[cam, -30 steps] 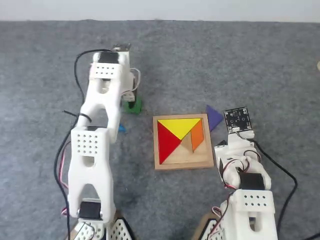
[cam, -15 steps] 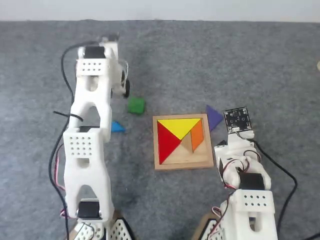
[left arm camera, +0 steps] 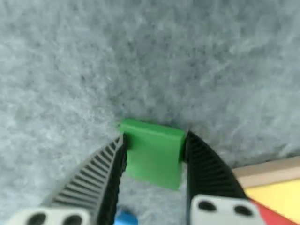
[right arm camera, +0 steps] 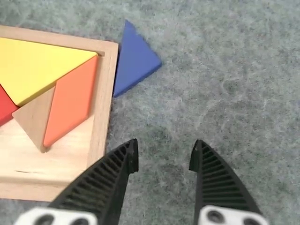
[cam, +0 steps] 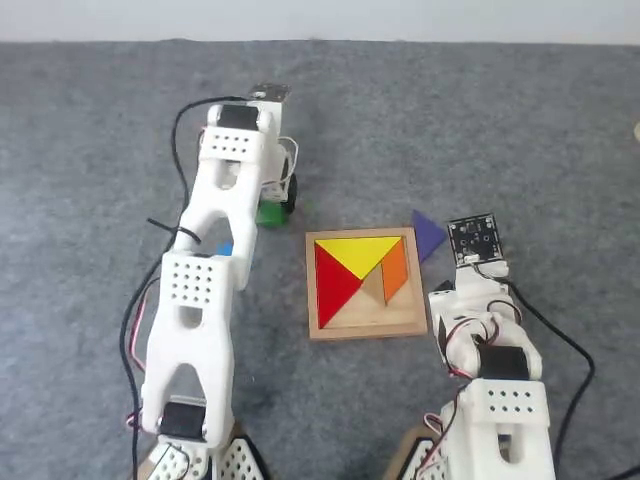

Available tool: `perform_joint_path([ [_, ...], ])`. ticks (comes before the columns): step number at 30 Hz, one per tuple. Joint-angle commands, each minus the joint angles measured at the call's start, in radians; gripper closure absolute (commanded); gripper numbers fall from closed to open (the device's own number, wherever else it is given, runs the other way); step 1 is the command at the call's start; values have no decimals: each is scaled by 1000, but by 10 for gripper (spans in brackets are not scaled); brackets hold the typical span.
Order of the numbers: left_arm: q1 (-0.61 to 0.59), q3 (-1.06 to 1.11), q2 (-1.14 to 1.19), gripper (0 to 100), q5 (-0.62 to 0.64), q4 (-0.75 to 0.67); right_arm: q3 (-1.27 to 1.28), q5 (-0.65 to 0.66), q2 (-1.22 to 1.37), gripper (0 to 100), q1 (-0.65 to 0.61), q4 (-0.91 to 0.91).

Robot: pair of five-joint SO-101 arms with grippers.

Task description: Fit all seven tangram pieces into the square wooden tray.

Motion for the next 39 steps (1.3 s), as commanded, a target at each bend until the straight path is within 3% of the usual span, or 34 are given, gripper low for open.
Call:
perform_joint_path([
  [1, -12, 15, 32, 813, -41, 40, -8, 12, -18, 809, -5, -22],
  [9, -5, 225, -81, 813, -94, 37, -8, 12, -18, 809, -5, -22],
  [27, -190, 226, -100, 927, -238, 38, -8, 12, -18, 809, -4, -22],
  [39, -218, 237, -187, 988, -279, 38, -8, 12, -19, 809, -2, -22],
])
